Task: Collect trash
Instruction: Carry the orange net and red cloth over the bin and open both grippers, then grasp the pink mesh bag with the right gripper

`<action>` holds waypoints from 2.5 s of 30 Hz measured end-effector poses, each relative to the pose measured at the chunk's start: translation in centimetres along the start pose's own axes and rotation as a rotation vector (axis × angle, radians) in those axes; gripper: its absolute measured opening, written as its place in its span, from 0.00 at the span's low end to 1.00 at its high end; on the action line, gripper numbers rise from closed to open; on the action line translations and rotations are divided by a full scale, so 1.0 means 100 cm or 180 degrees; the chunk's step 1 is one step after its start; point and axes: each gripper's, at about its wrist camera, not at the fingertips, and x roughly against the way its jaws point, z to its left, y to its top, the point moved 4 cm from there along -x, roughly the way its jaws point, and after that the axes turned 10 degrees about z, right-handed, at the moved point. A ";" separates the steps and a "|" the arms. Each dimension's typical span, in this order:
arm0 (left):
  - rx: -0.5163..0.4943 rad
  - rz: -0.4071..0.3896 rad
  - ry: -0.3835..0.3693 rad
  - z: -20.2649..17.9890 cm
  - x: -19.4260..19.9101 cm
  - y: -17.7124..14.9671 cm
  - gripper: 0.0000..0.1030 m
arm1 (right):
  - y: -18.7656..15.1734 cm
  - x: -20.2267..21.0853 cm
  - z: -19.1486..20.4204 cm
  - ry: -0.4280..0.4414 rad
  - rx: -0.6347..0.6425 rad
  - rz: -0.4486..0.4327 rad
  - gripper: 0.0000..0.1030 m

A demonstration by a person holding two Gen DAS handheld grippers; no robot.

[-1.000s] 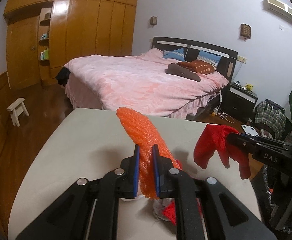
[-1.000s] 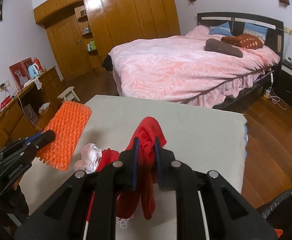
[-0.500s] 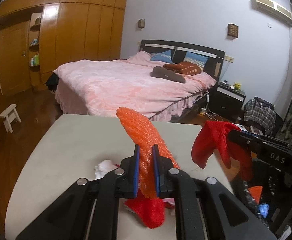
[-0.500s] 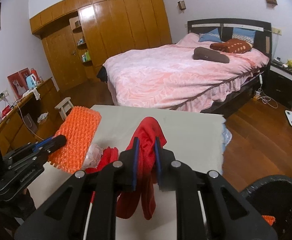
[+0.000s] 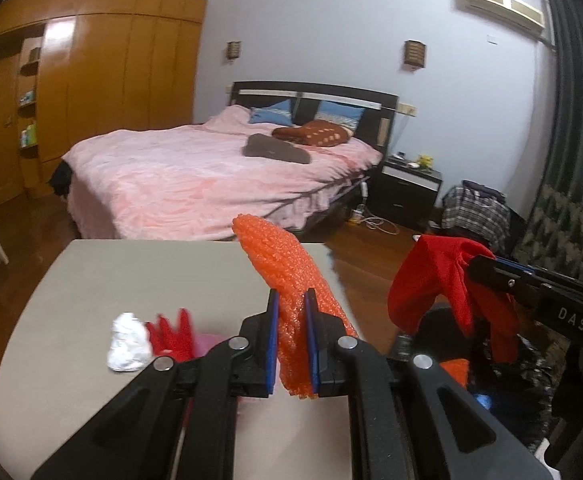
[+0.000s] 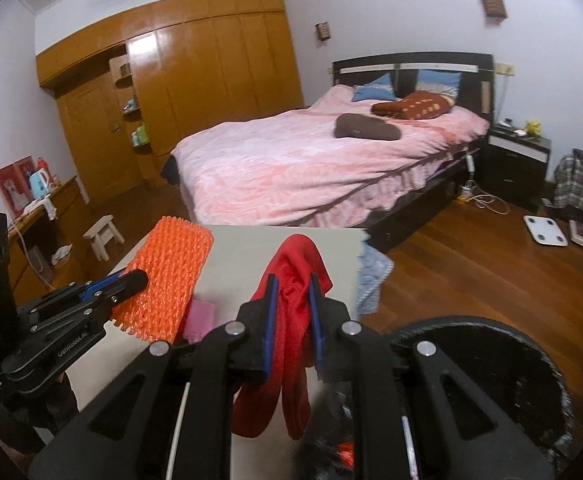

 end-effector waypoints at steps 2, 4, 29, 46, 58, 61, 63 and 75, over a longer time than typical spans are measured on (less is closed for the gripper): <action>-0.0054 0.0009 -0.0082 -0.018 0.001 0.000 0.12 | -0.006 0.013 -0.012 -0.0070 -0.0044 -0.0025 0.14; -0.0121 0.0005 -0.0151 -0.034 0.002 -0.001 0.12 | -0.011 0.022 -0.023 -0.0131 -0.0079 -0.0044 0.14; -0.0743 0.0245 -0.0841 -0.186 -0.026 -0.033 0.12 | -0.075 0.077 -0.144 -0.0783 -0.0530 0.0025 0.14; -0.0919 0.0529 -0.1004 -0.224 -0.066 -0.050 0.12 | -0.106 0.062 -0.178 -0.0865 -0.0688 0.0234 0.14; -0.0700 0.0534 -0.0962 -0.192 -0.070 -0.045 0.67 | -0.118 0.058 -0.183 -0.1047 -0.0771 0.0240 0.78; -0.0648 0.0443 -0.0850 -0.176 -0.062 -0.041 0.80 | -0.115 0.063 -0.174 -0.1093 -0.0748 0.0119 0.92; -0.0632 0.0372 -0.0762 -0.165 -0.056 -0.038 0.85 | -0.114 0.062 -0.171 -0.1070 -0.0739 0.0115 0.94; -0.0322 0.0087 -0.0070 -0.061 -0.015 -0.037 0.94 | -0.083 0.036 -0.103 -0.0815 -0.0531 -0.0018 0.95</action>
